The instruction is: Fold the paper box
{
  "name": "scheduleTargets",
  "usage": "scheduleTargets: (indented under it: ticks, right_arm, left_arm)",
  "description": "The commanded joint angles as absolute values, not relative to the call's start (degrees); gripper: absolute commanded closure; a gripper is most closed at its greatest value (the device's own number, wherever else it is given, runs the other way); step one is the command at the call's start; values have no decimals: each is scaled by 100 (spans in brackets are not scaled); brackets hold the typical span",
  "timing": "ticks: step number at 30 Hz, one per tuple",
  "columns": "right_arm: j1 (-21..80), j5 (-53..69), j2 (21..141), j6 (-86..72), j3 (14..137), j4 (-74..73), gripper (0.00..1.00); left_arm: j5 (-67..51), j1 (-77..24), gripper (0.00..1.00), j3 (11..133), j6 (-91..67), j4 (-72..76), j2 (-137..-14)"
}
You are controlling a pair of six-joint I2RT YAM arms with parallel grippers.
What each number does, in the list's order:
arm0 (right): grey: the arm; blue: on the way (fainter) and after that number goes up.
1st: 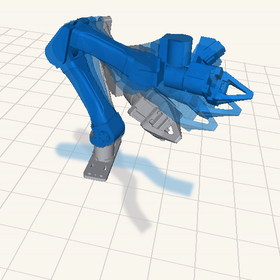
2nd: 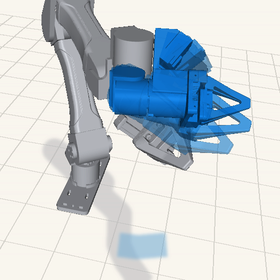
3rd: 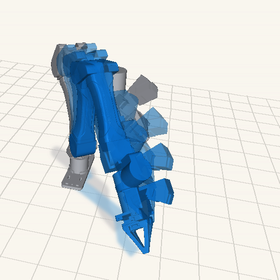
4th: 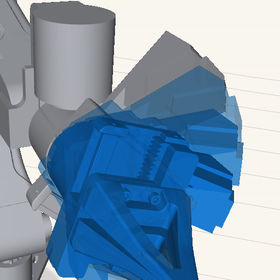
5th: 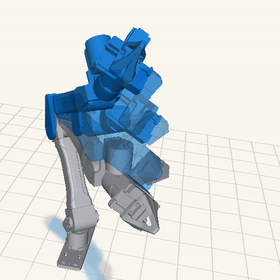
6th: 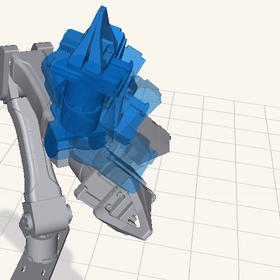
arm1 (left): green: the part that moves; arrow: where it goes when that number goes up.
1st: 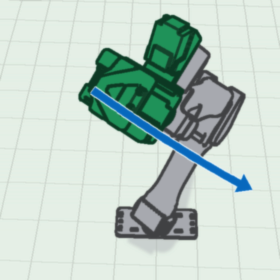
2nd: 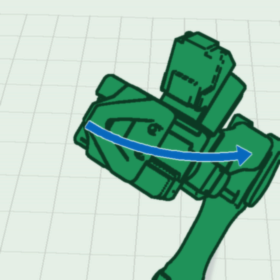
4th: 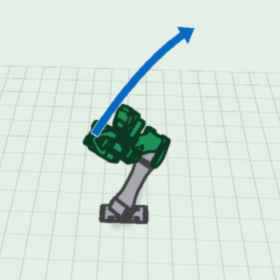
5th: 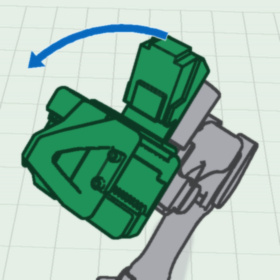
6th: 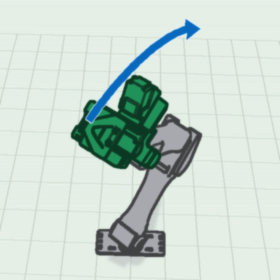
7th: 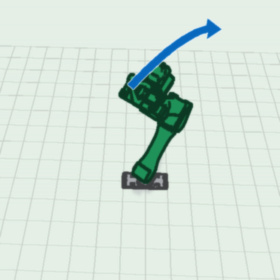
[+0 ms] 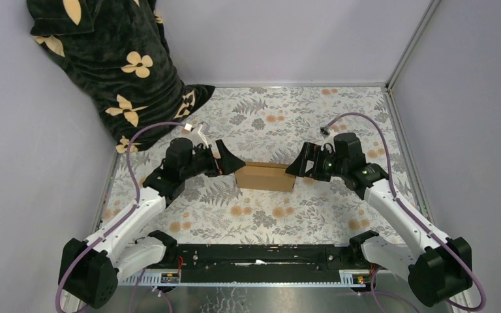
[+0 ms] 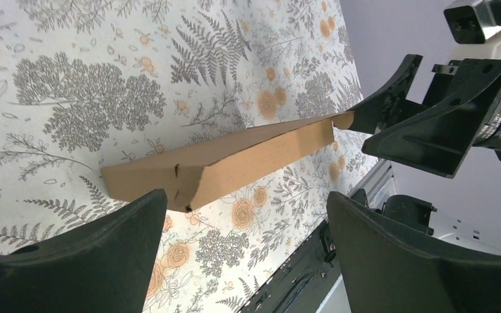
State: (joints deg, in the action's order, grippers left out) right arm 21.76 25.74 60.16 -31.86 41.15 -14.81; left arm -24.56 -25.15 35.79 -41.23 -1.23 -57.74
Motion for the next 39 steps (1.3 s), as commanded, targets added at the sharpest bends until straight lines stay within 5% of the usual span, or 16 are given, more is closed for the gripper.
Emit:
scheduleTargets:
  ticks: [1,5,8,10,14,18,21,25,28,31,32,39]
  right_arm:
    - [2215,1925,5725,-2446,4823,-2315,3]
    - [2215,1582,5688,-1917,5185,-2694,17]
    - [2223,1329,5716,-1580,5377,-2858,40]
    - [2223,1253,5751,-1360,5473,-2935,52]
    - [2347,785,5806,-1147,5682,-3117,58]
    - [2667,171,5837,-1038,5820,-3241,70]
    - [2783,27,5824,-1064,5944,-3225,71]
    - [2786,150,5959,-1189,6277,-3168,59]
    - [2784,514,6159,-1312,6576,-3150,39]
    - [2786,795,6285,-1492,6787,-3107,2]
    - [2786,906,6311,-1570,6823,-3066,1]
    - [2777,912,6559,-2776,7077,-2863,0]
  left_arm:
    - [-2224,-2555,1,4150,-3494,-958,-5515]
    - [-1995,-2557,1,4483,-3226,-1521,-5518]
    - [-1943,-2557,5,4635,-3108,-1622,-5591]
    - [-1977,-2558,19,4720,-3065,-1625,-5686]
    - [-1922,-2557,60,4985,-2961,-1791,-5878]
    - [-2003,-2553,83,5185,-2796,-1862,-5914]
    - [-2221,-2558,87,5342,-2742,-1864,-5873]
    - [-2480,-2557,73,5589,-2776,-1783,-5776]
    - [-2765,-2558,60,5889,-2785,-1820,-5777]
    - [-2843,-2552,12,6134,-2861,-1863,-5678]
    - [-2886,-2549,3,6195,-2908,-1856,-5644]
    - [-3571,-2437,2,6156,-3794,-1383,-5527]
